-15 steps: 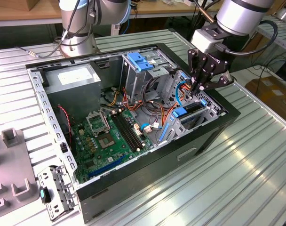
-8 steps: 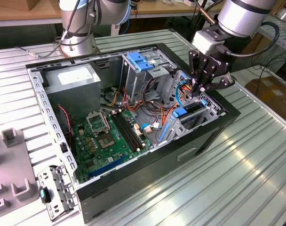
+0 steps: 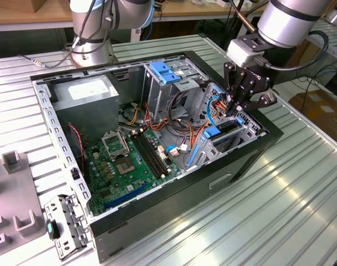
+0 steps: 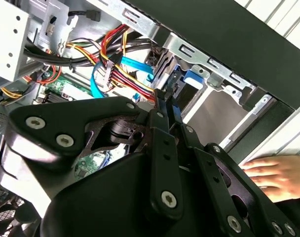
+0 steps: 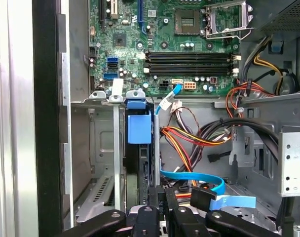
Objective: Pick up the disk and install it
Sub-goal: 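Insert the first disk wire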
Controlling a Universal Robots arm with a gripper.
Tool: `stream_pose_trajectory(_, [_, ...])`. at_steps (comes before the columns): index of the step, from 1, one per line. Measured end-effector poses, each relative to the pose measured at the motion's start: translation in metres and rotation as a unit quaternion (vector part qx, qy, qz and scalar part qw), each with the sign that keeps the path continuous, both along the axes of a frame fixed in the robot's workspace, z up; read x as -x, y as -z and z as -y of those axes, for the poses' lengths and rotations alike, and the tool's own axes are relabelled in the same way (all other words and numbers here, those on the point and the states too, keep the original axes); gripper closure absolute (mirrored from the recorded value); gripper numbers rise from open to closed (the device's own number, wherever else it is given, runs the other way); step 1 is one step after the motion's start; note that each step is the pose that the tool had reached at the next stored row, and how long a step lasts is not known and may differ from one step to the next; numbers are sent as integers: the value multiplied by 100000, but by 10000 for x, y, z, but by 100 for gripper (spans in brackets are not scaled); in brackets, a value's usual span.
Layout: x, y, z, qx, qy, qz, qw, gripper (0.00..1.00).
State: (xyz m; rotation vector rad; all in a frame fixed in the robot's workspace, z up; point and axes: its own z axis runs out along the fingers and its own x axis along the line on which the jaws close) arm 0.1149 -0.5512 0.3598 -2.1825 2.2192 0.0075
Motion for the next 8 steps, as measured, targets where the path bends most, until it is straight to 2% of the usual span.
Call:
stream_pose_trajectory(1, [0,14,19,-25,-1,9,100000,83])
stream_pose_trajectory(5, [-1,34,26,-12,-8,165,100000,83])
stream_pose_trajectory(6, [2,45,26,-25,1,362,99999,83])
stream_pose_trajectory(7, [15,56,27,-24,-2,885,99996,83])
stream_pose_trajectory(8, [24,61,29,-22,-2,1082,99994,83])
